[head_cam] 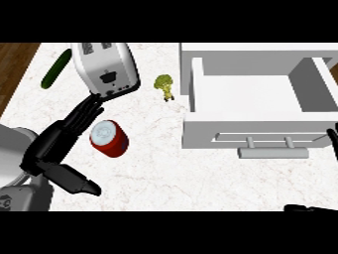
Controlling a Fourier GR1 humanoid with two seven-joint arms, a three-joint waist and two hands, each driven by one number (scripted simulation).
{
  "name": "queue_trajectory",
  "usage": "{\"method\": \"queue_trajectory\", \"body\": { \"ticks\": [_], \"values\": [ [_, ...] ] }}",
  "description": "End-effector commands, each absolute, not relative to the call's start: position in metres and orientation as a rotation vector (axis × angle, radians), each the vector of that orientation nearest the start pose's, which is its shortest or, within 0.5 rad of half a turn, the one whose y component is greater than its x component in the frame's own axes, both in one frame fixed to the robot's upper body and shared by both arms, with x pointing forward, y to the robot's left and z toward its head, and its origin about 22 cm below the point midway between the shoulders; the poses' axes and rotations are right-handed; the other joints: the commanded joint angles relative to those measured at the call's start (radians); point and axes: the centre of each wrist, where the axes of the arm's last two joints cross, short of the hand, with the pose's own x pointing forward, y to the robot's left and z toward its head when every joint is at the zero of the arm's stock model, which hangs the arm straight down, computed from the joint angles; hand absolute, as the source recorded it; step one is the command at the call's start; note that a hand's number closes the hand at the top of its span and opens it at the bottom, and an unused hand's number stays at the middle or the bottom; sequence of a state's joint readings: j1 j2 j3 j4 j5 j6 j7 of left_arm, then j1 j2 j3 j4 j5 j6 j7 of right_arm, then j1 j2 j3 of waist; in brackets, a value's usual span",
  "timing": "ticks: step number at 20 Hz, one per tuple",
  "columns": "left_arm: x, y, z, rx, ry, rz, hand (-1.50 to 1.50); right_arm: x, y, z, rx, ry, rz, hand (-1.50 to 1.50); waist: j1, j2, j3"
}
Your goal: Pick up the can, place it into the drawer and close the drawer
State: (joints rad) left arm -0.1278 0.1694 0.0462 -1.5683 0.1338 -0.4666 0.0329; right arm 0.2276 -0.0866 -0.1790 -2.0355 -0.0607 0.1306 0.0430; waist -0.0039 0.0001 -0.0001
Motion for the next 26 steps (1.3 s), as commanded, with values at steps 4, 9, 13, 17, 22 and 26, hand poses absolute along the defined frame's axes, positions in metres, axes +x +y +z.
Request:
{"method": "queue_trajectory", "body": {
  "ticks": [4,9,13,17,22,26],
  "values": [
    [0.278,0.267,0.009,-0.280,-1.590,-0.406,-1.50,0.158,-0.294,0.067,-0.165,-1.786,0.016,-1.50,-0.001,0.000,0.000],
    [0.286,0.277,0.003,-0.264,-1.614,-0.420,-1.50,0.164,-0.303,0.063,-0.176,-1.781,0.024,-1.50,0.001,0.000,0.000],
    [0.289,0.299,-0.018,-0.267,-1.593,-0.418,-1.50,0.168,-0.293,0.073,-0.147,-1.789,0.021,-1.50,-0.001,0.000,0.000],
    [0.293,0.292,-0.033,-0.247,-1.573,-0.432,-1.50,0.158,-0.303,0.072,-0.181,-1.789,0.020,-1.50,-0.002,0.000,0.000],
    [0.299,0.299,-0.029,-0.236,-1.571,-0.437,-1.50,0.170,-0.309,0.071,-0.172,-1.781,0.016,-1.50,0.000,0.000,0.000],
    [0.300,0.313,-0.063,-0.259,-1.560,-0.433,-1.50,0.170,-0.287,0.064,-0.172,-1.791,0.027,-1.50,-0.003,0.001,0.000]
  ]
}}
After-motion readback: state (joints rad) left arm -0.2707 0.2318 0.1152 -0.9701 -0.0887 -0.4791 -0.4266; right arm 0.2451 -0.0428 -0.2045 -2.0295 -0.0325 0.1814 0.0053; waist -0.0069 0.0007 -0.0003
